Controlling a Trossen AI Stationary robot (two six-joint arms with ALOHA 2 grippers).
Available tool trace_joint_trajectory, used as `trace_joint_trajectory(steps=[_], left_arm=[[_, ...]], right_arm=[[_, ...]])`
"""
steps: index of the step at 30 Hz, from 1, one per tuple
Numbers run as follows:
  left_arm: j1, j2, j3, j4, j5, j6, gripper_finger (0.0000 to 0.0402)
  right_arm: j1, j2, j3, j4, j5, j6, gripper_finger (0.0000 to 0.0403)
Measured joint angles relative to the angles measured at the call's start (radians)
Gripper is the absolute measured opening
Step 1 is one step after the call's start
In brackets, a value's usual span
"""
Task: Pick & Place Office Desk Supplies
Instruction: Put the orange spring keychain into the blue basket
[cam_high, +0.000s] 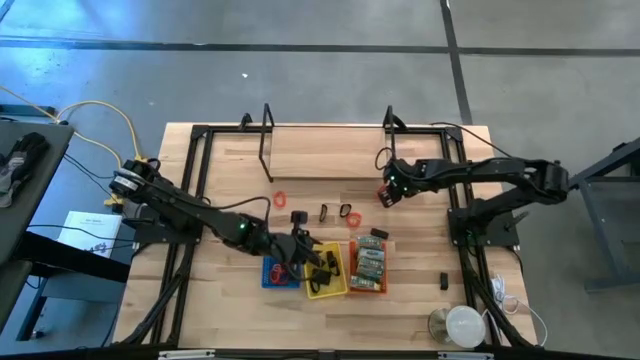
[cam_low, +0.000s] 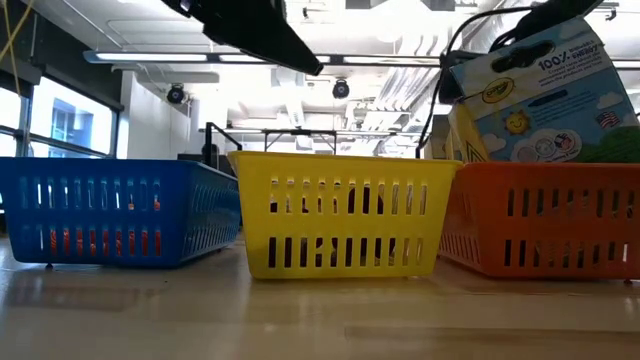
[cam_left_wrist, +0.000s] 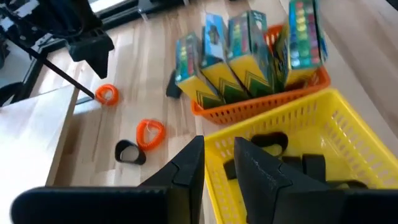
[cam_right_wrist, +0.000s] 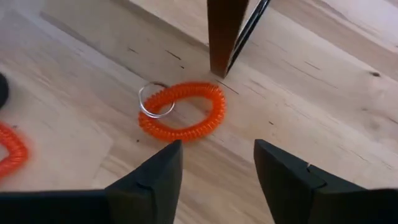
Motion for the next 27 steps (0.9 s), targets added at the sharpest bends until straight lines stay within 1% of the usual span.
trace_joint_trajectory(steps=[5,9,13,17,19,27], left_arm=[[-0.008,0.0,0.0,-0.007,-0.001,-0.009,0.0081],[-0.012,0.0,0.0,-0.007,-0.001,0.071,0.0081],[-0.003,0.0,0.0,-0.006,-0.001,0.144,0.0081],[0.023,0.0,0.0,0.008,-0.003,0.176,0.0081],[0.035,0.0,0.0,0.017,-0.003,0.189,0.0081],[0.064,0.0,0.0,0.013,-0.003,0.19,0.0081]], right_arm=[[0.0,0.061,0.0,0.058,0.018,-0.004,0.0222],[0.0,0.089,0.0,0.108,0.027,-0.033,0.0237],[-0.004,0.111,0.0,0.128,0.038,-0.034,0.0237],[-0.006,0.146,0.0,0.13,0.114,-0.028,0.0234],[-0.005,0.169,0.0,0.143,0.134,-0.027,0.0234],[-0.005,0.24,0.005,0.172,0.123,-0.027,0.0228]])
